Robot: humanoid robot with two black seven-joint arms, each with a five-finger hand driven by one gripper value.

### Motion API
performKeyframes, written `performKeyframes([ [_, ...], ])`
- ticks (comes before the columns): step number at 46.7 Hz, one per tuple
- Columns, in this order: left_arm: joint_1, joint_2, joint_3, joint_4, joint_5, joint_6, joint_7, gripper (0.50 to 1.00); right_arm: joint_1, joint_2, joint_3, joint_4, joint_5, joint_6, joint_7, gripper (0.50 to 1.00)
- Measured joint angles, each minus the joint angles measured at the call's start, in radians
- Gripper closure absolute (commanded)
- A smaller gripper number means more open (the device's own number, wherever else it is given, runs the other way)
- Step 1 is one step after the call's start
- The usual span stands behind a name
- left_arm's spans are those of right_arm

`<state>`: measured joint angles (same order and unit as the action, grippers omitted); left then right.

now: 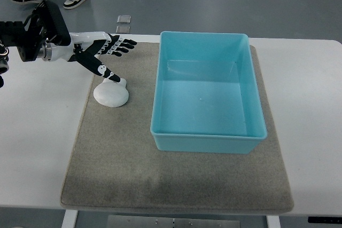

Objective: Place white toy into blue box with left hand
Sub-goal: 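Swing the left hand over the white bunny toy, fingers extended, then close the left hand's fingers around the white bunny toy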

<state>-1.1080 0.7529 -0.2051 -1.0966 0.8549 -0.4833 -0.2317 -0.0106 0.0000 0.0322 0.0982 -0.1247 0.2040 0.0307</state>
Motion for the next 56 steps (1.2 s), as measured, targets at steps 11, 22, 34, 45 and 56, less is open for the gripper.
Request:
performKeyframes([
  [11,-0.036,0.001,0.000,-0.056,0.223,-0.019,-0.001,0.508,0.000,0.000,0.000,0.000,-0.001,0.000,0.000,0.564],
  [22,-0.062,-0.005,-0.001,-0.080,0.386,-0.037,-0.003,0.508,0.000,0.000,0.000,0.000,0.000,0.000,0.000,0.564],
  [34,-0.047,-0.015,0.001,-0.080,0.566,-0.036,-0.002,0.510,0.000,0.000,0.000,0.000,0.000,0.000,0.000,0.564],
  [45,-0.045,-0.019,0.002,-0.076,0.642,-0.018,-0.001,0.512,0.000,0.000,0.000,0.000,0.000,0.000,0.000,0.564],
  [56,-0.029,-0.048,0.001,-0.069,0.644,-0.002,-0.001,0.510,0.000,0.000,0.000,0.000,0.000,0.000,0.000,0.564],
])
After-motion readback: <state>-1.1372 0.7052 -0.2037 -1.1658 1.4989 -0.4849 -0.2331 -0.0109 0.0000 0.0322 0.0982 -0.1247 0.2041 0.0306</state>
